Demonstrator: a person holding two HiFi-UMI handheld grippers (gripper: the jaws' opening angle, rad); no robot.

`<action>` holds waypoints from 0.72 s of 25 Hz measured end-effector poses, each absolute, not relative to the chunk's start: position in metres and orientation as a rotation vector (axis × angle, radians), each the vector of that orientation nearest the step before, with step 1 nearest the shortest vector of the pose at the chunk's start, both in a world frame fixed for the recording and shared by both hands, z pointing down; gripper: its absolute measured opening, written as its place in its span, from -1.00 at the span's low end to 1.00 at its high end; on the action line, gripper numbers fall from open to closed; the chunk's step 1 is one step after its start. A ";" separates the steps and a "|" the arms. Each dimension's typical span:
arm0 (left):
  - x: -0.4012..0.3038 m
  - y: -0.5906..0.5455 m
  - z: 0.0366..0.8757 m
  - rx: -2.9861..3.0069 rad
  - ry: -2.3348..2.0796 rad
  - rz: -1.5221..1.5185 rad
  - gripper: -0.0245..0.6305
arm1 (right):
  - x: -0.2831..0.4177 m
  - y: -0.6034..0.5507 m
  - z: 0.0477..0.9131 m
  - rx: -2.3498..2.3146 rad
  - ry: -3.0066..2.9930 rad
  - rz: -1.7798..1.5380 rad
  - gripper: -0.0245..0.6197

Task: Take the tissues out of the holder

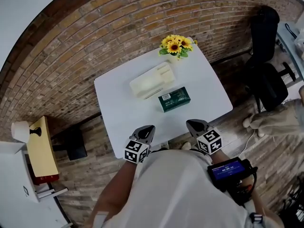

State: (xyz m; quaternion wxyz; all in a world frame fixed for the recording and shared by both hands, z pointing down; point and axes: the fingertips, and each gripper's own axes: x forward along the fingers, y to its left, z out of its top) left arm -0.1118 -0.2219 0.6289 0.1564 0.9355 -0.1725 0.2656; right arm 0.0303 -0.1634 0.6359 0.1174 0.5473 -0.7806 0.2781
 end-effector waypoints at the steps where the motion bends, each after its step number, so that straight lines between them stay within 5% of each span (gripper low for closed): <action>1: -0.112 -0.223 0.629 2.680 -0.499 0.760 -0.90 | 0.030 -0.163 0.636 1.599 -2.284 0.813 -0.90; 18: -0.108 -0.230 0.631 2.690 -0.494 0.773 -0.90 | 0.031 -0.164 0.638 1.596 -2.274 0.813 -0.90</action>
